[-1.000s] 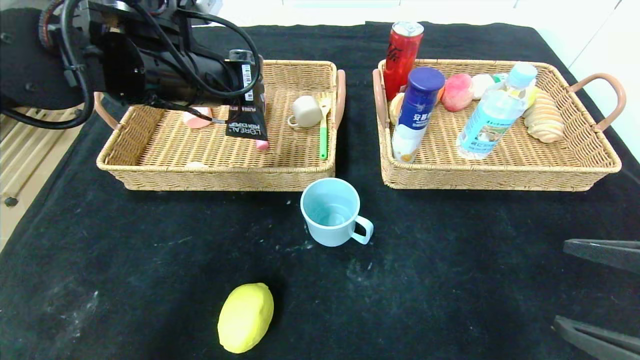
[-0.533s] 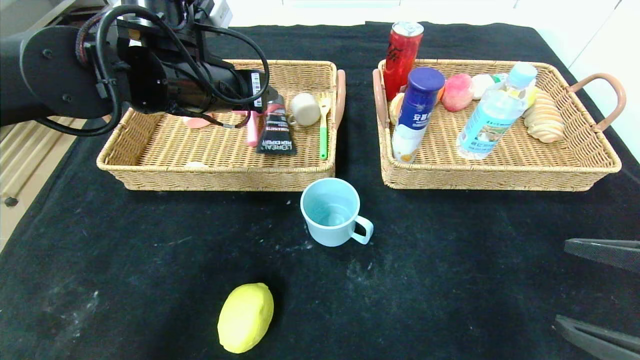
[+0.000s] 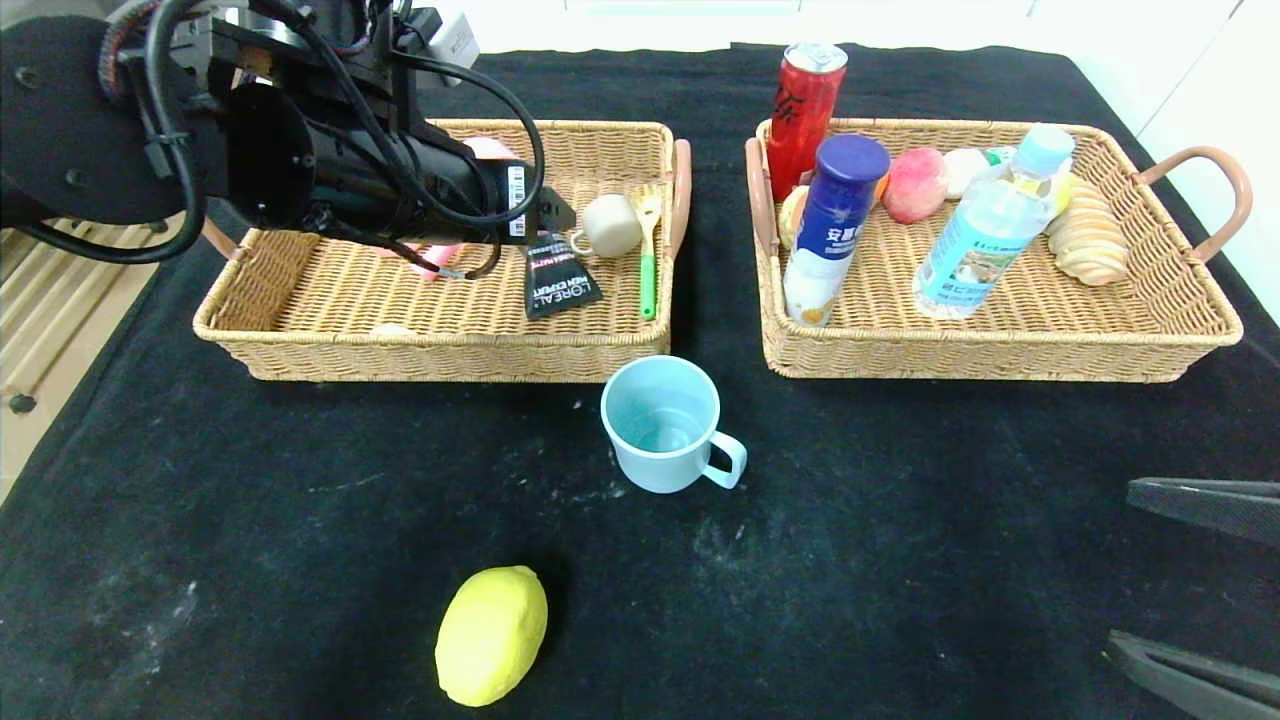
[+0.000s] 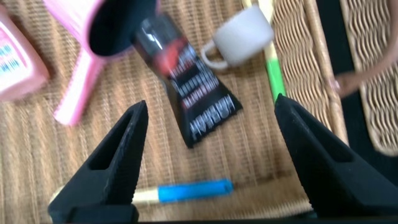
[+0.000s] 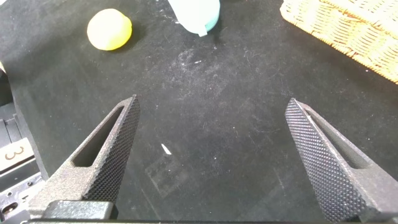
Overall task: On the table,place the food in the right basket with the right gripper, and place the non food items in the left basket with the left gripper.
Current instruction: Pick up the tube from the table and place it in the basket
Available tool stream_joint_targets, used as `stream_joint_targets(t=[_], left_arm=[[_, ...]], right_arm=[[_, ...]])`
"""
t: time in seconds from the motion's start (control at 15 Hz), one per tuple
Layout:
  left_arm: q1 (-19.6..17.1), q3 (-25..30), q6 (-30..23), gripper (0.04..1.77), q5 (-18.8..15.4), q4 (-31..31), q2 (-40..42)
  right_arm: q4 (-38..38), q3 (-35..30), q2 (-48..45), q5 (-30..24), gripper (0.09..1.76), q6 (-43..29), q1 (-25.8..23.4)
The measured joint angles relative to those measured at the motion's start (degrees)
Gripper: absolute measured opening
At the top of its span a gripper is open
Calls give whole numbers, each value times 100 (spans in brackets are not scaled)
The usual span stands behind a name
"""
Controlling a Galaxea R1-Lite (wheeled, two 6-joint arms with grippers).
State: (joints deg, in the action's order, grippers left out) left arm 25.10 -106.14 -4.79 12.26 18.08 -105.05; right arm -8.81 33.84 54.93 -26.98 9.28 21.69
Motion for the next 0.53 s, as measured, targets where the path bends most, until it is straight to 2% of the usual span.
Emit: stream_joint_targets(t=[0.4,0.53], left_arm=[[806,-11,-341,162,68,1643,404],[1031,-22,-474,164,96,1996,480]], right_arm=[[0,-5,6,2,171,6,0],[2,-9,13,0,171,9,0]])
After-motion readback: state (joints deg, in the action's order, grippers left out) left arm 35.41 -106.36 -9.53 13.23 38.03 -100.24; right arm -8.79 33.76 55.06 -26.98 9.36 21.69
